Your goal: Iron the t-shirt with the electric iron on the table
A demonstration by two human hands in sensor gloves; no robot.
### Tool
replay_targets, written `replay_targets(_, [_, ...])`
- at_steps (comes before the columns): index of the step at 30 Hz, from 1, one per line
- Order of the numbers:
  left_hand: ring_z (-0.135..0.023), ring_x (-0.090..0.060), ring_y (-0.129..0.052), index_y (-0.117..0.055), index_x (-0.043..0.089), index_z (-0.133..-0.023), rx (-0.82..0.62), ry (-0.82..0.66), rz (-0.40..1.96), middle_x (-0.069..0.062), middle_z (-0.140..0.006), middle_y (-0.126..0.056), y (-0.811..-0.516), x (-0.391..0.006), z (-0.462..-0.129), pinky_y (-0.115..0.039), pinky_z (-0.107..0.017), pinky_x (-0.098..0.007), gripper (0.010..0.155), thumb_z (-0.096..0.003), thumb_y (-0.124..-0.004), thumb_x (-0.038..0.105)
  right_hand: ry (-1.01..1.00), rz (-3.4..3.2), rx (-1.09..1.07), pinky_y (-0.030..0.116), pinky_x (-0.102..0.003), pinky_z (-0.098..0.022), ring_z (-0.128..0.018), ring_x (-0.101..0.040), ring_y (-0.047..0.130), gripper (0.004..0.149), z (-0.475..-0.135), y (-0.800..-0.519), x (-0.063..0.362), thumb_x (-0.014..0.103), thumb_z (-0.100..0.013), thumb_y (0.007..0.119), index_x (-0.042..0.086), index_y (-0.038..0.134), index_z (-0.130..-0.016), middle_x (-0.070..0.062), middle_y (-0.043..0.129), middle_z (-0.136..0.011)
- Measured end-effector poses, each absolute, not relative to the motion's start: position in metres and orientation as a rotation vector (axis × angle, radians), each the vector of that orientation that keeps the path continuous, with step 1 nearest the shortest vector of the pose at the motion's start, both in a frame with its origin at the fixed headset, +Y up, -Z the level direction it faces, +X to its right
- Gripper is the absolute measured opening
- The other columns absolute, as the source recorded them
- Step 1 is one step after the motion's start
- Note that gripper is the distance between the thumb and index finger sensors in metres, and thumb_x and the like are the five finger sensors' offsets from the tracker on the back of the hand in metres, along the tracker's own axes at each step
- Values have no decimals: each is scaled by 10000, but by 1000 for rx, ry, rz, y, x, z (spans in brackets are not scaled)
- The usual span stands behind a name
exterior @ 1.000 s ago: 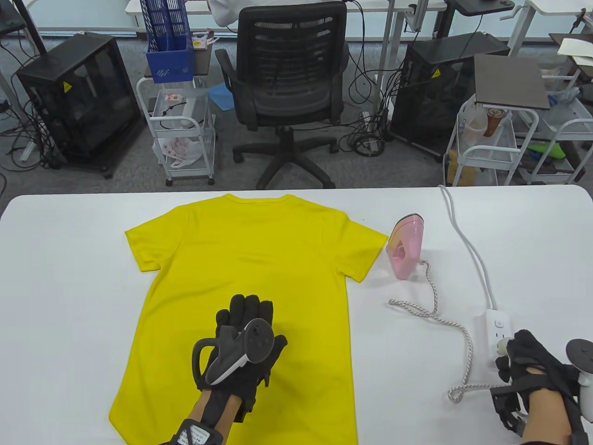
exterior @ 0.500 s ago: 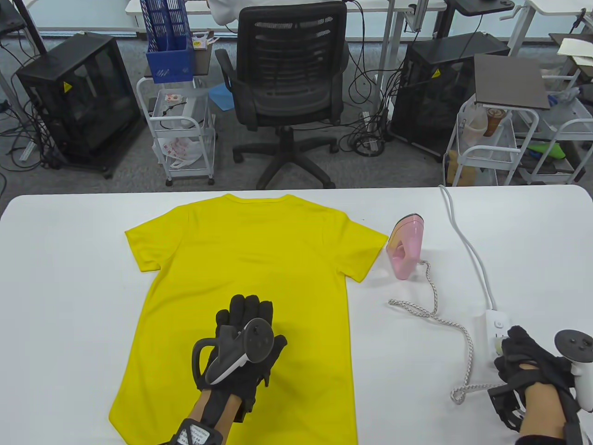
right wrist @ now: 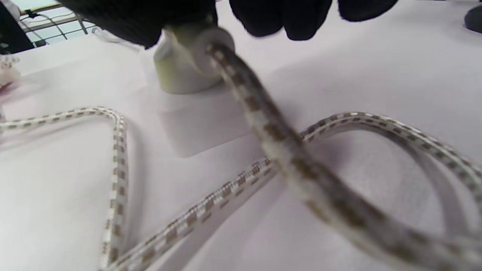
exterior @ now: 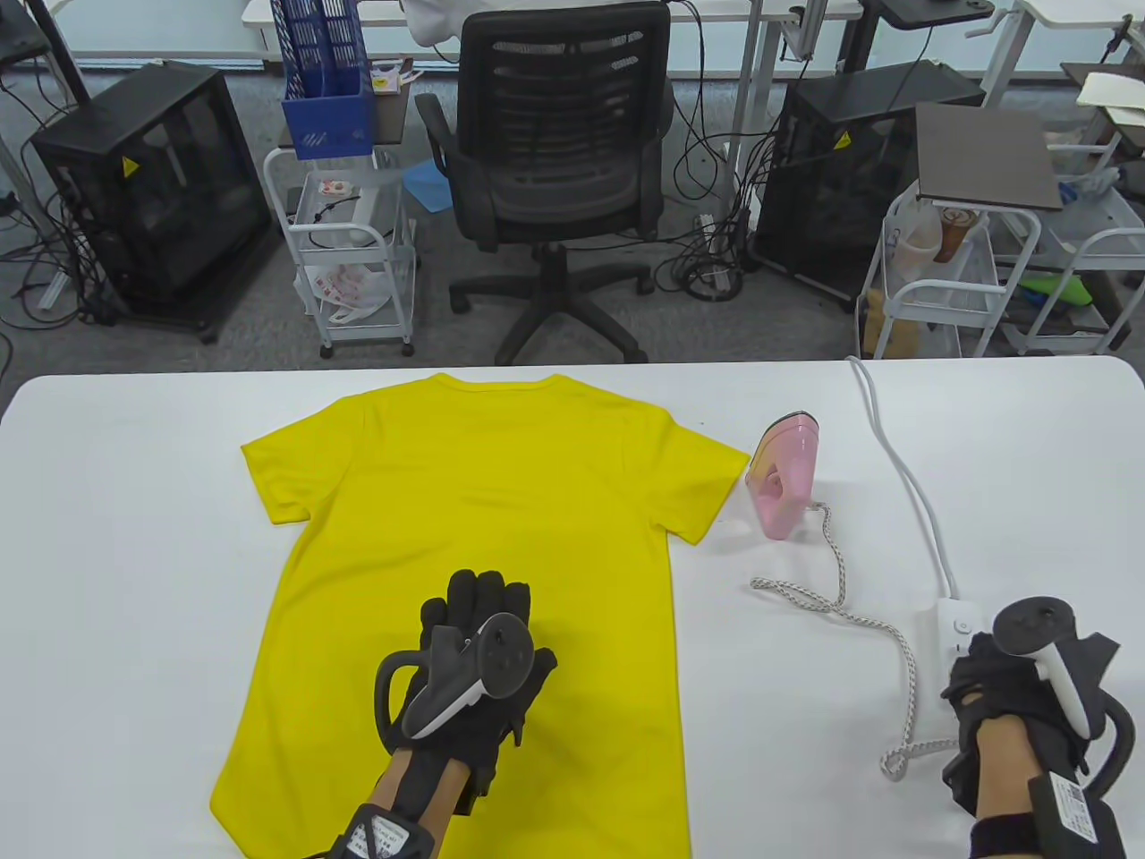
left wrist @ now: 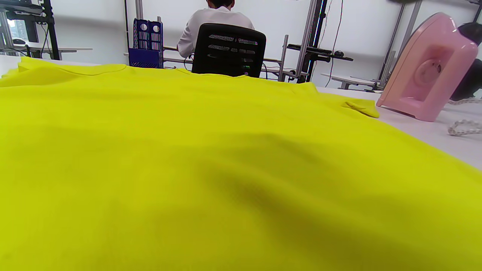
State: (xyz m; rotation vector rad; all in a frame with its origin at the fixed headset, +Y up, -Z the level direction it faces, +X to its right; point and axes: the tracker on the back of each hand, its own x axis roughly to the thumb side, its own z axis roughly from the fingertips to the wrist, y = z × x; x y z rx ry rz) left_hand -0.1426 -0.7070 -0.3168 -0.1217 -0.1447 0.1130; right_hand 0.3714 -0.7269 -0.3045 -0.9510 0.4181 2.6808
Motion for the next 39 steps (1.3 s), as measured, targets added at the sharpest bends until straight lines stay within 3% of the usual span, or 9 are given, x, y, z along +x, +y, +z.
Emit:
replay_targets(7, [-1139, -300, -189, -318, 320, -1088, -129, -127, 120, 6, -1178, -279, -708, -147, -318, -272, -784, -546, 766, -438, -564, 643, 310, 2641, -868, 607, -610, -618, -856, -464, 707, 680, -320, -747, 362, 518, -463, 748, 339, 431, -1038, -202, 438, -1098])
replay_targets(10, [-1139, -298, -191, -319, 322, -1087, -129, -129, 116, 6, -1178, -280, -708, -147, -317, -272, -784, -546, 765, -438, -564, 644, 252, 2687, -882, 663, -584, -589, -757, -399, 817, 675, -324, -750, 365, 526, -455, 766, 343, 468, -1032, -207, 602, -1030])
replay_targets(24, [-1139, -299, -187, -317, 321, -1089, -139, -111, 105, 7, -1179, -278, -708, -147, -318, -269, -785, -546, 768, -438, -563, 645, 35, 2807, -883, 732, -589, -554, -653, -394, 924, 604, -321, -758, 356, 484, -454, 832, 279, 621, -981, -244, 734, -948])
replay_targets(31, [-1141, -297, -182, -315, 322, -1089, -144, -95, 132, 8, -1179, -273, -707, -152, -320, -264, -786, -545, 767, -438, -565, 643, 153, 2876, -905, 732, -602, -539, -637, -414, 939, 557, -328, -751, 351, 470, -457, 796, 247, 650, -947, -265, 751, -919])
replay_targets(33, [-1140, -298, -184, -316, 321, -1088, -142, -96, 135, 7, -1179, -276, -706, -153, -320, -267, -785, -545, 767, -438, -564, 644, 328, 2873, -956, 702, -609, -565, -686, -418, 918, 561, -330, -745, 351, 478, -453, 786, 277, 636, -955, -240, 736, -946])
replay_targets(35, [-1140, -299, -186, -317, 321, -1089, -140, -100, 131, 6, -1179, -277, -706, -154, -319, -268, -785, -546, 767, -438, -563, 644, 494, 2831, -977, 622, -623, -618, -813, -434, 799, 632, -329, -740, 350, 524, -463, 752, 325, 514, -1014, -224, 582, -1044])
replay_targets(39, [-1139, -299, -188, -317, 321, -1088, -133, -108, 138, 6, -1178, -278, -704, -153, -318, -270, -785, -545, 768, -437, -563, 645, 238, 2913, -945, 617, -622, -618, -844, -443, 765, 642, -327, -725, 342, 548, -439, 767, 329, 557, -1004, -212, 545, -1066])
